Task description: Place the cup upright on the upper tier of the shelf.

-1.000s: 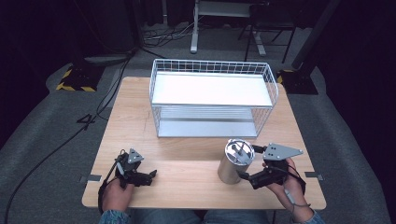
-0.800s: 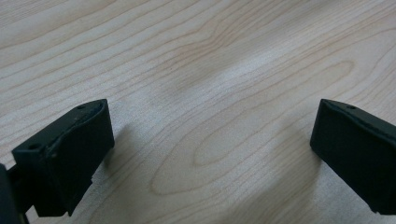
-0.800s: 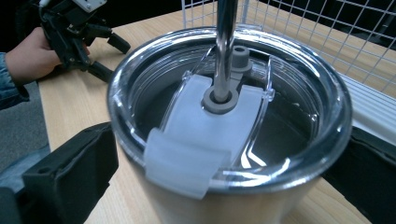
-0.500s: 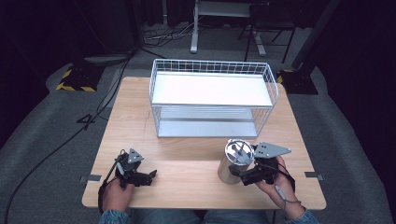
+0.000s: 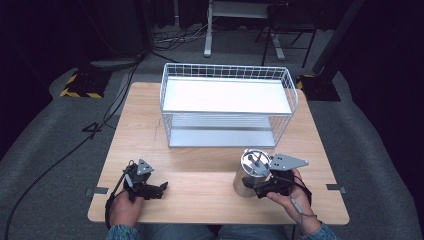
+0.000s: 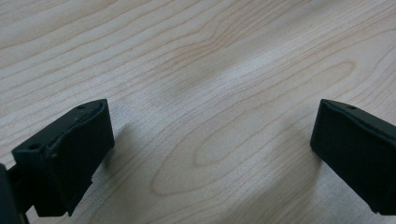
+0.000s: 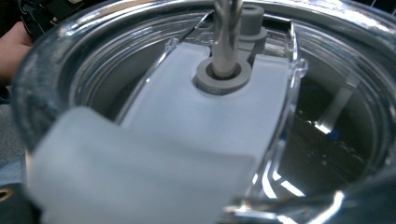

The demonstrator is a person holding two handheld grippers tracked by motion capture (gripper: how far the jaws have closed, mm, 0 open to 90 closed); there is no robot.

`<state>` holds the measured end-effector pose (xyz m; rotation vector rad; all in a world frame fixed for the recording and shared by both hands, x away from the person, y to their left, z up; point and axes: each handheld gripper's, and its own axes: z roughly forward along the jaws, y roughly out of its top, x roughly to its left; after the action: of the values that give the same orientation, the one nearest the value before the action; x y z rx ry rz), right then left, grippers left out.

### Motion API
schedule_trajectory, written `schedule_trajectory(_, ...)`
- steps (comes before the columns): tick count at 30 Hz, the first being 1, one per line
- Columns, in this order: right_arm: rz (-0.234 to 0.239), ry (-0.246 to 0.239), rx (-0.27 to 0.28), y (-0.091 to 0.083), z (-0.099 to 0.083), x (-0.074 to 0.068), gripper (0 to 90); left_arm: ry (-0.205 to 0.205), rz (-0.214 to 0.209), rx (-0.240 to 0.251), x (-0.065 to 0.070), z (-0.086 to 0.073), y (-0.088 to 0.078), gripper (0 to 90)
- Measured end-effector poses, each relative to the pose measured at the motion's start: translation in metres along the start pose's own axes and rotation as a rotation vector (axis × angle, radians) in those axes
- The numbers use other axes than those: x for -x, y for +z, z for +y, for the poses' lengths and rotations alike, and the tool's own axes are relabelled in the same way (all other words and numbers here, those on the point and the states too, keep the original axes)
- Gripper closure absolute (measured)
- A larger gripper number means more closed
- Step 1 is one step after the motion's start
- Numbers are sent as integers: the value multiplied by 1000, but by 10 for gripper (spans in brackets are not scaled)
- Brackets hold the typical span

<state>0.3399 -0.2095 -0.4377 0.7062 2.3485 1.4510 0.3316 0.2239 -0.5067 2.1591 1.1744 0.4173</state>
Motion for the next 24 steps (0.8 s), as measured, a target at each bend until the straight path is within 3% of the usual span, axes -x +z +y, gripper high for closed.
schedule_trajectory(17,4,-8,-47,-4,8,-4,37,-1,0,0,0,0,0,0)
schedule_trajectory(24,8,-17,-29,-10,19,-5,37,-3,-2,1,0,0,0,0)
